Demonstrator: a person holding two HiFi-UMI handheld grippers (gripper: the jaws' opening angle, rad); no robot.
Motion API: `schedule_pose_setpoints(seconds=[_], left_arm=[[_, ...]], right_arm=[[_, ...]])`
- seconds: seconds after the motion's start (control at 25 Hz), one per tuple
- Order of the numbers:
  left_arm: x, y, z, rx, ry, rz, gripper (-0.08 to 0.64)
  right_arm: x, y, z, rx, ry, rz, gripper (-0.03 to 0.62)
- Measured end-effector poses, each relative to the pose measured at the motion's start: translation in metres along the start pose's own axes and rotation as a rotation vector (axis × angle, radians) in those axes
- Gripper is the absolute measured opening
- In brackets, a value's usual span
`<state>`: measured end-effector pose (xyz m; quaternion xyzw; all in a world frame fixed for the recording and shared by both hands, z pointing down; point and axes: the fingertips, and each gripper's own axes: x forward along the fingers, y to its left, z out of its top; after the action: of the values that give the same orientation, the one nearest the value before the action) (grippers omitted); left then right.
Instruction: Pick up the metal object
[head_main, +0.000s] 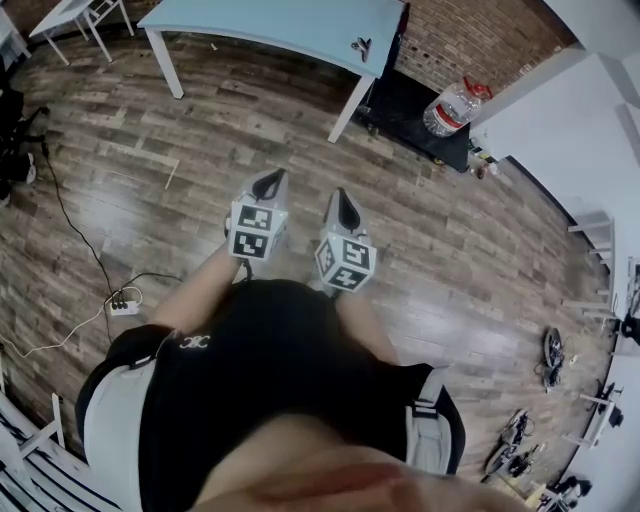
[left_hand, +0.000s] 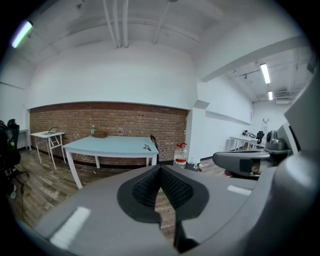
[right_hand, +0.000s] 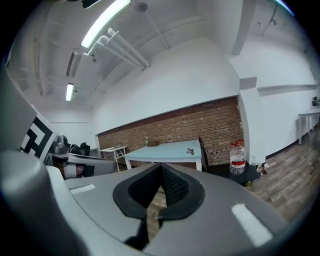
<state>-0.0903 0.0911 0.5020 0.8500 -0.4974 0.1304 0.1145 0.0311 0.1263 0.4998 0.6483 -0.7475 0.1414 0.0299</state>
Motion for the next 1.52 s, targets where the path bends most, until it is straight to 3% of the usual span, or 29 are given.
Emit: schedule_pose_setpoints(seconds=[0.48, 0.76, 1.08, 1.52], left_arm=[[0.005, -0.005, 0.000, -0.010, 0.005, 0.012, -0.002], [-0.004, 0.012, 0.002, -0.004, 0.004, 0.010, -0.002], [-0.012, 0.024, -0.016, -0.010, 0.031, -0.031, -0.002], [0.048, 0.020, -0.006, 0.015, 0.057, -0.044, -0.002]], right_arm=[[0.003, -0.011, 0.007, 0.001, -0.014, 0.014, 0.014], [0.009, 0.012, 0.005, -0.002, -0.016, 0.018, 0.014], [0.002, 0.033, -0.011, -0.031, 0.009, -0.038, 0.014], [0.053, -0.009, -0.001, -0.010, 0.001, -0.070, 0.015]])
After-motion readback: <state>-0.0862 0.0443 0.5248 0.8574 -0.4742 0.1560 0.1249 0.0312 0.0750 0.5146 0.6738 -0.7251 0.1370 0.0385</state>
